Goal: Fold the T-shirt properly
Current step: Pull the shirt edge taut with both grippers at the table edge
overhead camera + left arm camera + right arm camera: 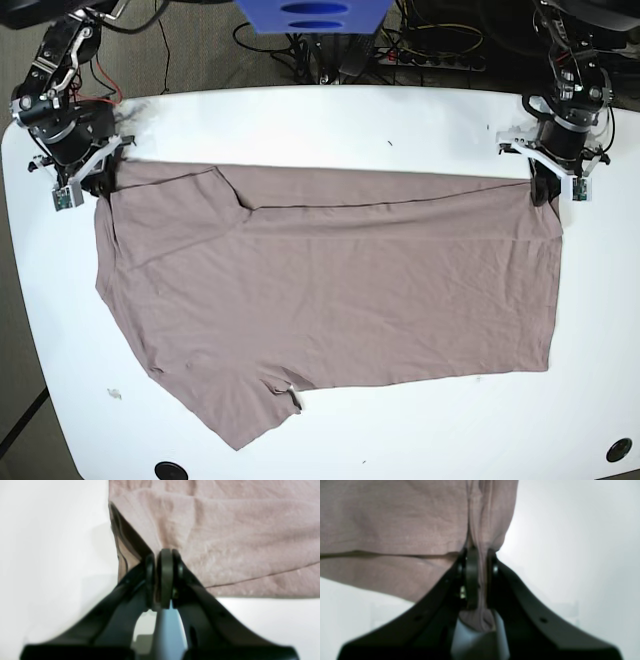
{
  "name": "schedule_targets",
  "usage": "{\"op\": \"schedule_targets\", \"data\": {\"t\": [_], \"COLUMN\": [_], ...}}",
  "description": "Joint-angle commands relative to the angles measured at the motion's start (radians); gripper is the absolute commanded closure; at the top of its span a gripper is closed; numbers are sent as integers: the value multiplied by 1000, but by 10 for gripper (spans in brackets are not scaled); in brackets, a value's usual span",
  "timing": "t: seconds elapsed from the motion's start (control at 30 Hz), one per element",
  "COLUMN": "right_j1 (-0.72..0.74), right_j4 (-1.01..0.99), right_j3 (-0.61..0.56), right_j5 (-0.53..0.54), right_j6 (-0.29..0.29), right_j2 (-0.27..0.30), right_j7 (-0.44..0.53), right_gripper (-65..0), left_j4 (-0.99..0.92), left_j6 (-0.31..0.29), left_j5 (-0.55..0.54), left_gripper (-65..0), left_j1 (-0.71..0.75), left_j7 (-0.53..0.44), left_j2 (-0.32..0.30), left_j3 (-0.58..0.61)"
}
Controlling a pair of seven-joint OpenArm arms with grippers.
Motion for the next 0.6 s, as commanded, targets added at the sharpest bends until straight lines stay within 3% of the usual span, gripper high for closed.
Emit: {"op": "schedule_targets", "data": {"t": [0.0,0.57], "right_j1": [-53,-195], "right_j4": [3,17], "right_j3": [10,80], "right_j5": [-87,-68], "right_j6": [10,10], "right_j2": [1,-40], "right_j7": [-129,-126], "right_gripper": [-11,-17], "left_j4": [-1,69], "left_j6": [-7,-31], "left_j5": [23,24], "left_gripper": [0,-14], "left_j1": [47,205], "left_j7": [70,111], "left_j2": [-4,1], "left_j3": [1,-31]}}
